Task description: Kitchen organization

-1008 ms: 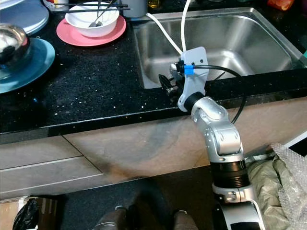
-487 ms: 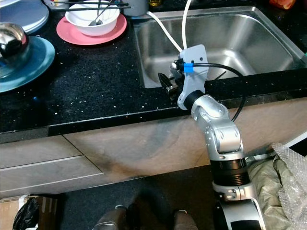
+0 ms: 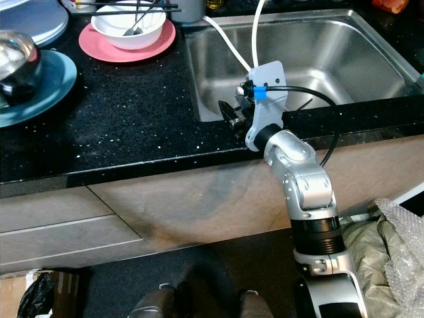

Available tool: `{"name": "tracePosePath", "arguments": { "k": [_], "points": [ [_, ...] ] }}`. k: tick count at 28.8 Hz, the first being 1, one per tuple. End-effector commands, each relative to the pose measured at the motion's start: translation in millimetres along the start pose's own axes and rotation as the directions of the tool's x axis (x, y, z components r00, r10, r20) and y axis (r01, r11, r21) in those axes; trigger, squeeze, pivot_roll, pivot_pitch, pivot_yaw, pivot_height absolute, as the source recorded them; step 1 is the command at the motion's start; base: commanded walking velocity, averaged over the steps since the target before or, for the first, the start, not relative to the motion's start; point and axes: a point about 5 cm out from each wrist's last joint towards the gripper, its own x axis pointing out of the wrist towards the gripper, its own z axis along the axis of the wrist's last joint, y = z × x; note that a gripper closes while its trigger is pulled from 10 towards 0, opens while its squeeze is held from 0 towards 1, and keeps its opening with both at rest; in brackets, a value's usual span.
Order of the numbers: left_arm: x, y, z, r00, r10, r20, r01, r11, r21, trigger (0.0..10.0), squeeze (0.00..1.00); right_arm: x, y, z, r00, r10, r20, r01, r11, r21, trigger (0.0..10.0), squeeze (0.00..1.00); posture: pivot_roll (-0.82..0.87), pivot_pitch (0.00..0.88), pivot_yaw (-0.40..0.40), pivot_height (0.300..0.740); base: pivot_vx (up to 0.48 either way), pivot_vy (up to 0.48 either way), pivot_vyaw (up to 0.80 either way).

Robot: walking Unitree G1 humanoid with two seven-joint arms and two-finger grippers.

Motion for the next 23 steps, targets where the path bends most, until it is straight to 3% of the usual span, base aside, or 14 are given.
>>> {"name": "tracePosePath", "arguments": {
  "k": [1,7,23],
  "points": [
    [-1.1,0.8,-5.1,0.999,-0.002,-0.034,0.003,1.0,0.014,0.0,0.0,-0.3,-0.8,-2.0,1.0,0.003,-0.007,-0.003,1.0,0.002,10.0,0.0,0.08,0.214,0.012,0.74,0.0,0.0,0.0],
    [-2.7,1.6,-0.1,1.0,0.011,0.015,-0.013,0.994,0.109,0.0,0.0,-0.5,-2.0,-2.3,1.0,-0.004,-0.004,0.004,1.0,0.005,10.0,0.0,0.08,0.21,0.014,0.74,0.0,0.0,0.0],
    [-2.7,7.5,5.7,0.994,0.047,0.098,-0.065,0.979,0.192,0.0,0.0,-0.6,-2.4,-2.7,1.0,-0.008,-0.001,0.008,1.0,0.019,10.0,0.0,0.08,0.197,0.012,0.74,0.0,0.0,0.0]
  ]
}}
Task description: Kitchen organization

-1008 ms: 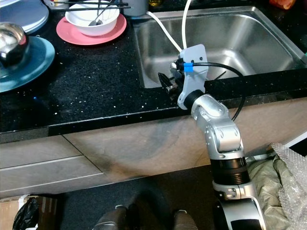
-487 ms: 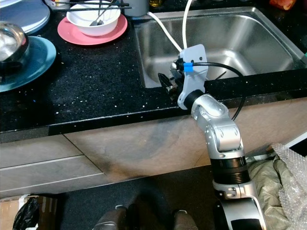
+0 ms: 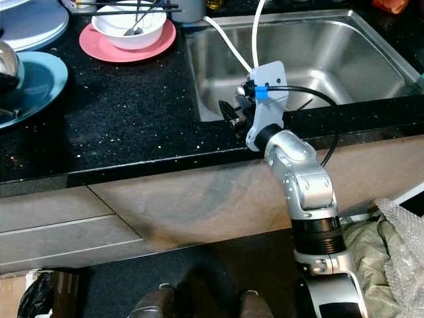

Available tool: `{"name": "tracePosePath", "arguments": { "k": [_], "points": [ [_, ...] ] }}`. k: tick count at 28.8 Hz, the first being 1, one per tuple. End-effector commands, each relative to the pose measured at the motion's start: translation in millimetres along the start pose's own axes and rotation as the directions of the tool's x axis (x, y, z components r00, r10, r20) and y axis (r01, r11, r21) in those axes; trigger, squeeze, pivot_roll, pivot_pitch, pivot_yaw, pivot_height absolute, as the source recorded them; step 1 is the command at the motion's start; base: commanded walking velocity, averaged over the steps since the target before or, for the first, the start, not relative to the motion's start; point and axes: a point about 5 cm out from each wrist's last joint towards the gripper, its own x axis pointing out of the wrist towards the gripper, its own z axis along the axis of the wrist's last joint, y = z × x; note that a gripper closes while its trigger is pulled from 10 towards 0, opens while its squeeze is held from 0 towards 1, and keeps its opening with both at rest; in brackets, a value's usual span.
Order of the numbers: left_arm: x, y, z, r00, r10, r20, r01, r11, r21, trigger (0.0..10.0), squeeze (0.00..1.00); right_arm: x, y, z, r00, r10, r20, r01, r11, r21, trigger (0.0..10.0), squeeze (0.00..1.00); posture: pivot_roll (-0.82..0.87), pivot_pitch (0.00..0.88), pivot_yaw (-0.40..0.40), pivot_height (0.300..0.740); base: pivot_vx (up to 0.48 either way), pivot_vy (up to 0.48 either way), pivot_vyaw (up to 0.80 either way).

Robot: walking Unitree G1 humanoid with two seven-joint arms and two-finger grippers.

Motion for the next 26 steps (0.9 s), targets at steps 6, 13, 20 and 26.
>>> {"name": "tracePosePath", "arguments": {
  "k": [6,13,20,26],
  "points": [
    [-5.3,11.8,17.9,0.986,0.086,0.145,-0.101,0.99,0.098,0.0,0.0,-0.5,-1.7,-1.7,1.0,-0.008,-0.001,0.008,1.0,0.012,10.0,0.0,0.08,0.194,0.013,0.74,0.0,0.0,0.0],
    [-17.7,-9.1,71.9,0.87,-0.028,0.492,-0.046,0.989,0.138,0.0,0.0,-0.6,-2.4,0.3,1.0,-0.014,0.009,0.014,1.0,0.021,10.0,0.0,0.08,0.186,0.016,0.74,0.0,0.0,0.0],
    [-24.4,-42.6,89.5,0.767,-0.216,0.605,0.11,0.972,0.207,0.0,0.0,-1.1,-4.2,1.4,0.999,-0.027,0.017,0.027,0.999,0.03,10.0,0.0,0.08,0.188,0.015,0.74,0.0,0.0,0.0],
    [-30.5,-94.3,97.3,0.578,-0.494,0.65,0.339,0.869,0.359,0.0,0.0,-1.5,-9.6,4.2,0.998,-0.063,0.031,0.062,0.998,0.033,10.0,0.0,0.08,0.19,0.016,0.74,0.0,0.0,0.0]
  ]
}}
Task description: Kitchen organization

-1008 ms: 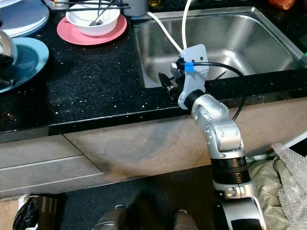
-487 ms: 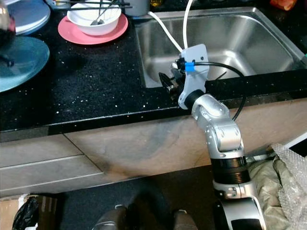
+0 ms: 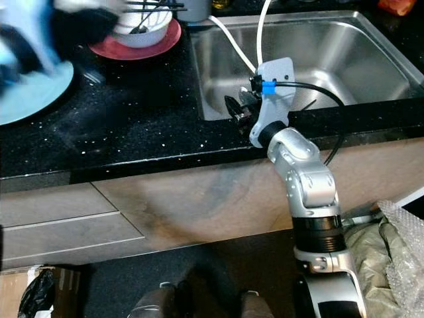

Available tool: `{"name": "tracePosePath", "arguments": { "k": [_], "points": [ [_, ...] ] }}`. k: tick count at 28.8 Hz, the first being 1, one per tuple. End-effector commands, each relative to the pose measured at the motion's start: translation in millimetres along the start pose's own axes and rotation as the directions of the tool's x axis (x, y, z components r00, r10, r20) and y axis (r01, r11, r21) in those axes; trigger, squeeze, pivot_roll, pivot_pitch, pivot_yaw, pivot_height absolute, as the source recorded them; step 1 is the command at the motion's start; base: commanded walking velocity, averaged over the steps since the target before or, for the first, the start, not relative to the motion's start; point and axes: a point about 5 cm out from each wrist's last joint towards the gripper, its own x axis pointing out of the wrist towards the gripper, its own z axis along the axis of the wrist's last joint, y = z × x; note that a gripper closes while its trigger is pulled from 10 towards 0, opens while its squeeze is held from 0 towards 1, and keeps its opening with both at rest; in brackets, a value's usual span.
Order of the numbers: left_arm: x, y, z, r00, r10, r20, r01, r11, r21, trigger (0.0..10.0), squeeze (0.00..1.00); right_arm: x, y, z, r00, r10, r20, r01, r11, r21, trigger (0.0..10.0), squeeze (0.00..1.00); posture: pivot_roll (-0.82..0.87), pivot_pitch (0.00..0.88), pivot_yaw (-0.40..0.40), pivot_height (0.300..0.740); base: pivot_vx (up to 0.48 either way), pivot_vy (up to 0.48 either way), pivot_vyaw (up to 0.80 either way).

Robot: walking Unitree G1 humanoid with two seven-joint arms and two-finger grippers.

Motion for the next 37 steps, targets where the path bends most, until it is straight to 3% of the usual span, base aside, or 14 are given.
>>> {"name": "tracePosePath", "arguments": {
  "k": [1,2,3,11,23,37],
  "points": [
    [2.3,-12.9,2.6,0.992,-0.118,0.045,0.117,0.993,0.016,0.0,0.0,-2.2,-6.3,-2.1,0.999,-0.033,-0.003,0.033,0.999,0.003,10.0,0.0,0.07,0.19,0.028,0.74,0.0,0.0,0.0],
    [2.3,-12.9,2.6,0.992,-0.118,0.045,0.117,0.993,0.016,0.0,0.0,-2.2,-6.3,-2.1,0.999,-0.033,-0.003,0.033,0.999,0.003,10.0,0.0,0.07,0.19,0.028,0.74,0.0,0.0,0.0],
    [6.2,-22.2,0.1,0.978,-0.204,0.049,0.204,0.979,0.01,0.0,0.0,-3.3,-8.6,-2.3,0.999,-0.047,-0.005,0.047,0.999,0.0,10.0,0.0,0.07,0.19,0.028,0.74,0.0,0.0,0.0],
    [18.9,-22.6,-11.7,0.974,-0.223,0.042,0.221,0.973,0.063,0.0,0.0,-4.9,-12.2,-3.4,0.997,-0.07,-0.011,0.07,0.998,0.001,10.0,0.0,0.07,0.191,0.028,0.74,0.0,0.0,0.0],
    [74.9,-33.4,-25.9,0.97,-0.184,0.158,0.164,0.978,0.131,0.0,0.0,-5.0,-14.4,-1.8,0.994,-0.113,-0.001,0.113,0.994,0.001,10.0,0.0,0.07,0.208,0.054,0.74,0.0,0.0,0.0],
    [96.0,-47.5,-29.9,0.935,-0.286,0.209,0.266,0.957,0.117,0.0,0.0,-10.6,-19.7,-5.3,0.989,-0.148,-0.007,0.148,0.989,0.004,10.0,0.0,0.08,0.22,0.06,0.74,0.0,0.0,0.0]
  ]
}}
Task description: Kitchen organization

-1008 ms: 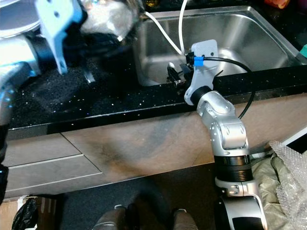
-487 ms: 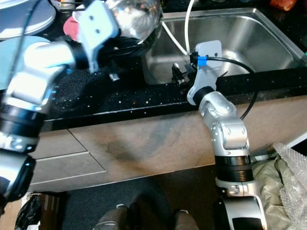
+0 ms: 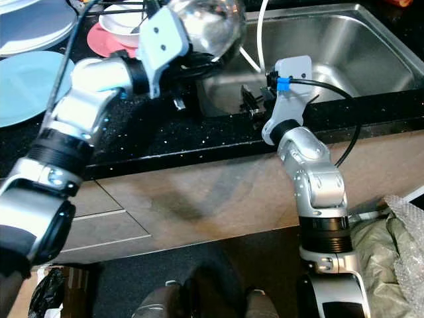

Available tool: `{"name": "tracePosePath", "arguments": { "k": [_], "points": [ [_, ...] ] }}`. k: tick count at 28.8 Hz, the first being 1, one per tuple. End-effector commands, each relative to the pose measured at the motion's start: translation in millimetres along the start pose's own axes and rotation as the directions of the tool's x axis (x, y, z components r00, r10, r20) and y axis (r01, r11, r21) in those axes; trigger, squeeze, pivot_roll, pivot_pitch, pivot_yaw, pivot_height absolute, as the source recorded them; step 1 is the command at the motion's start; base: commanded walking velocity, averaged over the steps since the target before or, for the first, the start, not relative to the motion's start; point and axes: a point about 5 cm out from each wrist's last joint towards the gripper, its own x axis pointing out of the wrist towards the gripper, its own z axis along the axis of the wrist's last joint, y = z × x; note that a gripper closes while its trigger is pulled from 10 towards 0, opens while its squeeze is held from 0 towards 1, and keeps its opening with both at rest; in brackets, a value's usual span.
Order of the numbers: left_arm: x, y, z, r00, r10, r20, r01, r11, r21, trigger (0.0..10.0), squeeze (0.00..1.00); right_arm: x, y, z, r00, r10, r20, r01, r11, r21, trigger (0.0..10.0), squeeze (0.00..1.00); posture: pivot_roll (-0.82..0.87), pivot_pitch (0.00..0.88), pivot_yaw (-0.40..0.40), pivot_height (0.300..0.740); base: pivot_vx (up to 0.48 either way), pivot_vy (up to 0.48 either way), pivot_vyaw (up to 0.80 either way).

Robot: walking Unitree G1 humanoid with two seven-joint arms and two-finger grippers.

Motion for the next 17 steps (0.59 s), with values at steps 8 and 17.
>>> {"name": "tracePosePath", "arguments": {
  "k": [8,17],
  "points": [
    [17.9,-5.8,2.0,0.996,-0.087,0.018,0.086,0.995,0.045,0.0,0.0,-3.3,-3.0,-5.6,1.0,-0.023,-0.015,0.023,1.0,0.007,10.0,0.0,0.08,0.222,0.07,0.74,0.0,0.0,0.0],
    [26.6,-13.7,-5.3,0.992,-0.128,-0.007,0.128,0.99,0.05,0.0,0.0,-5.6,-5.0,-6.6,0.999,-0.031,-0.023,0.032,1.0,0.002,10.0,0.0,0.08,0.222,0.073,0.74,0.0,0.0,0.0]
  ]
}}
